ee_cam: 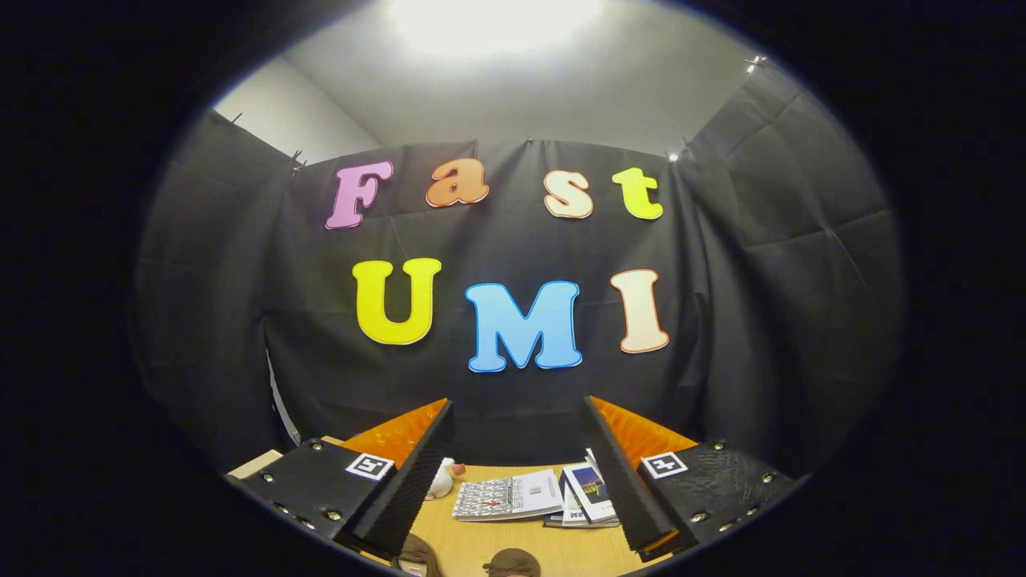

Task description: Open the storage box then place both shoes into the box .Put the left shoe in first, then the right shoe, with the right side of both shoes facing outward in a uniform manner.

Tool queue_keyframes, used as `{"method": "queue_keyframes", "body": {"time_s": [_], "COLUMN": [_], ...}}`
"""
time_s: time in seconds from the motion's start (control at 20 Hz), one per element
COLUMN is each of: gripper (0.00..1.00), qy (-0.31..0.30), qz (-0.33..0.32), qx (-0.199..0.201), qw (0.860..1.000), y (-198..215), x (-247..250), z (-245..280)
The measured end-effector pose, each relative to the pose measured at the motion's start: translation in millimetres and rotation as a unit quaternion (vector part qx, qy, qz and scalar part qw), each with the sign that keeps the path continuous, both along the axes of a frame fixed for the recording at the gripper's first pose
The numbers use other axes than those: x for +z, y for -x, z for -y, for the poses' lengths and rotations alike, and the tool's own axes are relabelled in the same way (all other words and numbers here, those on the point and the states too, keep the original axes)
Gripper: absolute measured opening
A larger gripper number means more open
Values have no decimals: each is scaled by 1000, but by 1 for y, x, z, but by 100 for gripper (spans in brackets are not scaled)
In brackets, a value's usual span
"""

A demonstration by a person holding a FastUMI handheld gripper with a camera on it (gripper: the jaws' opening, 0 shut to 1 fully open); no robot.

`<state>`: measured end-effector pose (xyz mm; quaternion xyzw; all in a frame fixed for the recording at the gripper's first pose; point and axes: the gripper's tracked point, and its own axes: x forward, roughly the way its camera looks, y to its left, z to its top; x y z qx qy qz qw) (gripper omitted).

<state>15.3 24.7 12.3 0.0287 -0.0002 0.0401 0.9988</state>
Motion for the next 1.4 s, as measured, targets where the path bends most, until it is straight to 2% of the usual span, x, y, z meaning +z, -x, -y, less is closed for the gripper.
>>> {"method": "queue_keyframes", "body": {"time_s": [0.45,0.8,1.1,1.4], "gripper": [97,97,97,97], "qy": [7,-2,-27,-112], "qz": [-4,-43,-78,-153], "qx": [11,38,83,158], "qw": [1000,998,993,969], "y": [-13,-16,-18,-18], "x": [-7,-49,-87,-141], "z": [-19,-58,-97,-152]}}
